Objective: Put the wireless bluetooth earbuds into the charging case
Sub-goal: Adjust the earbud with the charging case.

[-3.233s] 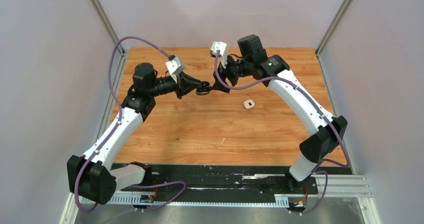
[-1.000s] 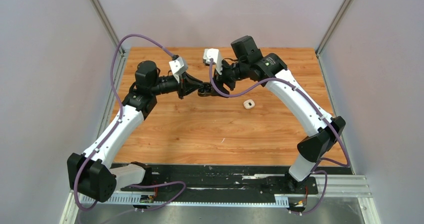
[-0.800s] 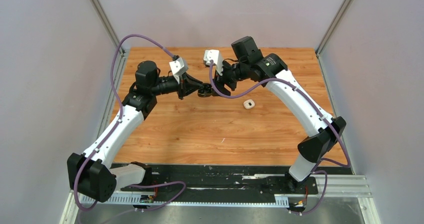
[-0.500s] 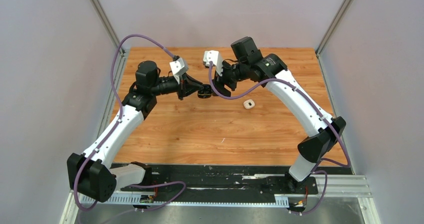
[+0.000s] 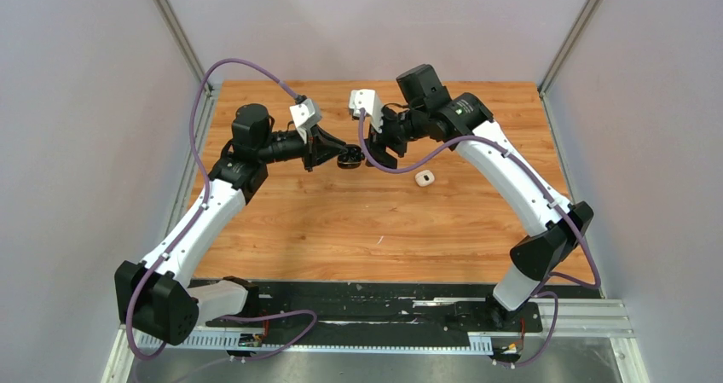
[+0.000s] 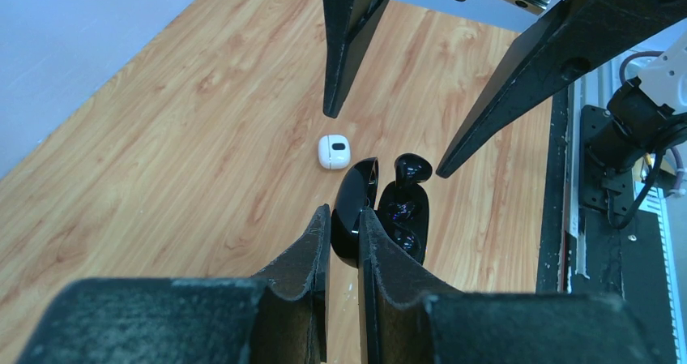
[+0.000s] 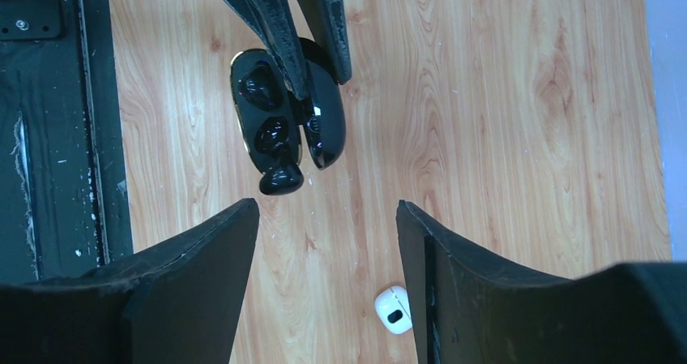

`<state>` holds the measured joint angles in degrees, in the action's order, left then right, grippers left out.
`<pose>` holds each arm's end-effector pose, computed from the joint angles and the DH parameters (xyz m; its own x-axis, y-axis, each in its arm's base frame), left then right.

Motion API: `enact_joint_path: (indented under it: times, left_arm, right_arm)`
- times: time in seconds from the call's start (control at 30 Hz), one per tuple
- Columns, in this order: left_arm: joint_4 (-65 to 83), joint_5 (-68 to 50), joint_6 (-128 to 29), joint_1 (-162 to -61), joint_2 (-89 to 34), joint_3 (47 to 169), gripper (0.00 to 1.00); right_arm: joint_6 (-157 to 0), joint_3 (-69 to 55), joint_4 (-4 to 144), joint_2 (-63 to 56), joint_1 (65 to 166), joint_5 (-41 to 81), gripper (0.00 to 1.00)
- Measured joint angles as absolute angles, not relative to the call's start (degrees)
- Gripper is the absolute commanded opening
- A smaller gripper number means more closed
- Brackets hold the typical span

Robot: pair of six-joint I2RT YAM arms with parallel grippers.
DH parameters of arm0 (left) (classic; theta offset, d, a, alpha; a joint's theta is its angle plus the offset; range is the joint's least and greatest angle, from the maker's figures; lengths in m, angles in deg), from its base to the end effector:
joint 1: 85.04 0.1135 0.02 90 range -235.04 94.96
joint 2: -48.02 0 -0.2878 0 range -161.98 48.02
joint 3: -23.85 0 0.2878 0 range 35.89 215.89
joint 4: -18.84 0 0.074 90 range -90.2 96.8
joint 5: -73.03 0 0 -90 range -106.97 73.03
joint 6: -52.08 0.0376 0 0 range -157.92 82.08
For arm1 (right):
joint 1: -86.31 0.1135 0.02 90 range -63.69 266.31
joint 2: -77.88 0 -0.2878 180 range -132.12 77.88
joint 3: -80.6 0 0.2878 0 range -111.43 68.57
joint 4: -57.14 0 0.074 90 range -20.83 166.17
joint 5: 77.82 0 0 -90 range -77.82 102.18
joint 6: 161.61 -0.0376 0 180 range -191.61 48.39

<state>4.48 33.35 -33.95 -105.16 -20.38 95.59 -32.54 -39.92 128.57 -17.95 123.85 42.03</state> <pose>0.2695 -0.1295 0.3791 -0.1147 0.0891 -0.9894 0.9392 0.3343 -0.0788 0.2929 0.2487 0.4424 0.0552 -0.6470 -0.7605 -0.9842 0.0929 -0.1505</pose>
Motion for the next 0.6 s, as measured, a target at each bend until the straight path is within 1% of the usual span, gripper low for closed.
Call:
enact_joint_path:
  times: [0.27, 0.6]
  left_arm:
    - [4.5, 33.8, -33.9, -105.2, -20.6, 95.7, 0.0]
    - [4.5, 34.0, -34.0, -105.1, -21.0, 96.5, 0.0]
  right_arm:
    - [-32.4, -40.1, 128.7, -18.1, 123.0, 41.2, 0.64]
    - [-32.5, -43.5, 128.8, -20.1, 122.9, 41.8, 0.63]
